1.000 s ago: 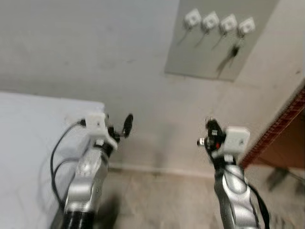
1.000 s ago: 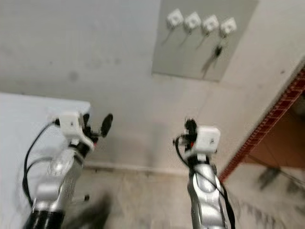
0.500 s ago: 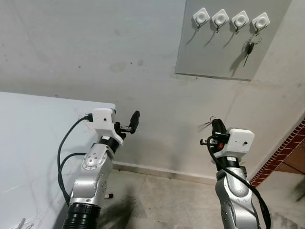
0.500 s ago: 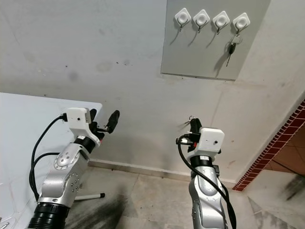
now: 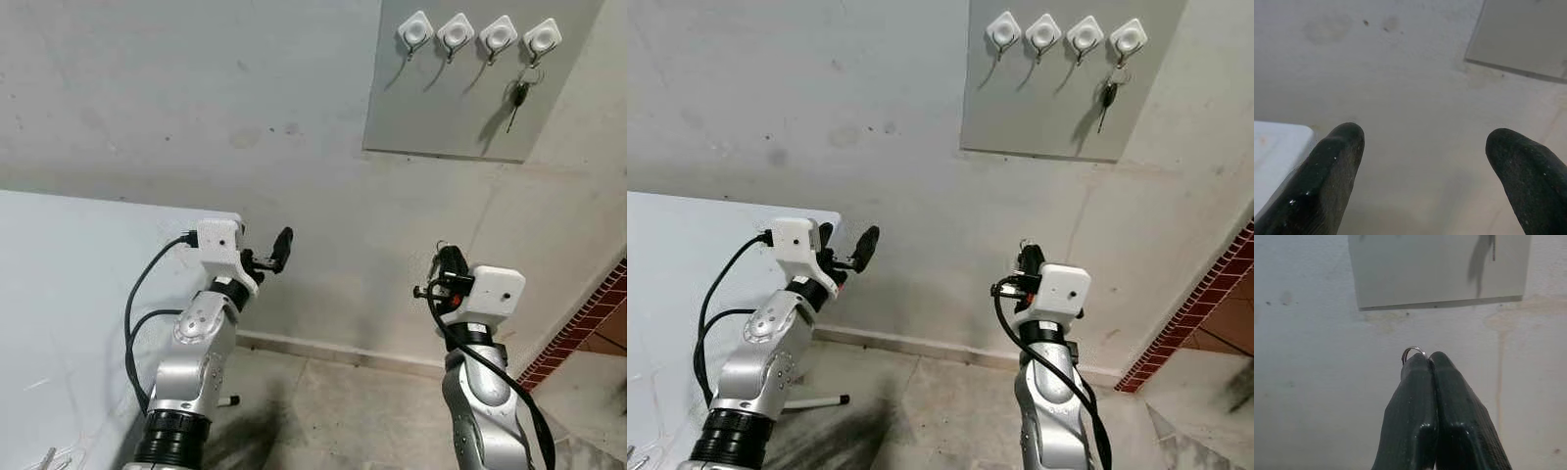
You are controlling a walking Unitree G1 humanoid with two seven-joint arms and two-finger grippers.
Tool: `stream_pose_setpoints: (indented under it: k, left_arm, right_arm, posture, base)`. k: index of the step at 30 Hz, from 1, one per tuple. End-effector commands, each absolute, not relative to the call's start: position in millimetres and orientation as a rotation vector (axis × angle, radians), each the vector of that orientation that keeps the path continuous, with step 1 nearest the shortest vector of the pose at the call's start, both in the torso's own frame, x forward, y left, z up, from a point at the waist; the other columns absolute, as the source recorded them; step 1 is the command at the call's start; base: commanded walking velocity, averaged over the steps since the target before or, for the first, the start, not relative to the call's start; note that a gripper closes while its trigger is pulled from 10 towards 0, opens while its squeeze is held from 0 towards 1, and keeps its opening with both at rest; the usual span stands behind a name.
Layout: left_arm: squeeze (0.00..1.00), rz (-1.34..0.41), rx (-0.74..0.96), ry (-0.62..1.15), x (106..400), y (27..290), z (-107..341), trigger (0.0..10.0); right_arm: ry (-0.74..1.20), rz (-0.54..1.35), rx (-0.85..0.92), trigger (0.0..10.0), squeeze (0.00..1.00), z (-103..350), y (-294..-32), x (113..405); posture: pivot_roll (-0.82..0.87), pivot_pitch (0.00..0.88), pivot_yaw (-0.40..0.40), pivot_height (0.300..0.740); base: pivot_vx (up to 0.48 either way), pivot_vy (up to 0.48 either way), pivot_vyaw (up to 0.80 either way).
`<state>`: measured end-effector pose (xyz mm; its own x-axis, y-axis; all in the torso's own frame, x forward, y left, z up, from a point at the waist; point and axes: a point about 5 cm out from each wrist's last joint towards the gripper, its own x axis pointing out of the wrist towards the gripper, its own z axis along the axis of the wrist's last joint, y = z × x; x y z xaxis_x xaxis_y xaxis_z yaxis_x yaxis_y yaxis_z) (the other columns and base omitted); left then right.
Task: Hang keys on a hook
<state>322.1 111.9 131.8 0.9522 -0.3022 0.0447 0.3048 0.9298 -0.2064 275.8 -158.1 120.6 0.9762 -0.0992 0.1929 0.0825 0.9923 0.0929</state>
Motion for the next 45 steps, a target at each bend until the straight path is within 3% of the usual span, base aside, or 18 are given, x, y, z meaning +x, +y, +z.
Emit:
stream_pose_setpoints:
  k: [1,11,32,45]
  left_arm:
    - [0.0,-0.326,-0.207,-0.024,324.8,108.2,134.8,10.0]
    - [0.0,-0.349,-0.211,-0.036,328.6,99.0,135.1,10.0]
    - [0.0,-0.33,-0.156,-0.072,336.4,109.5,136.3,10.0]
    - [0.0,-0.317,-0.172,-0.057,332.4,110.0,132.0,10.0]
  right_arm:
    - [-0.214,-0.107,0.072,10.0,0.0,124.2,-161.7,274.3]
    - [-0.233,-0.117,0.052,10.0,0.0,132.2,-170.3,279.1]
    - [-0.201,-0.085,0.042,10.0,0.0,130.7,-167.5,280.0]
    - [-0.186,-0.061,0.05,10.0,0.0,128.3,-161.2,279.6]
  posture:
    - [-0.04,0.011,0.04,0.74]
    - [-0.08,0.0,0.028,0.74]
    - [-0.08,0.0,0.007,0.74]
    - [-0.06,0.0,-0.004,0.74]
  base:
    - [0.0,0.0,0.0]
    - [0.0,0.0,0.0]
    - [0.0,0.0,0.0]
    - [0.0,-0.374,0.0]
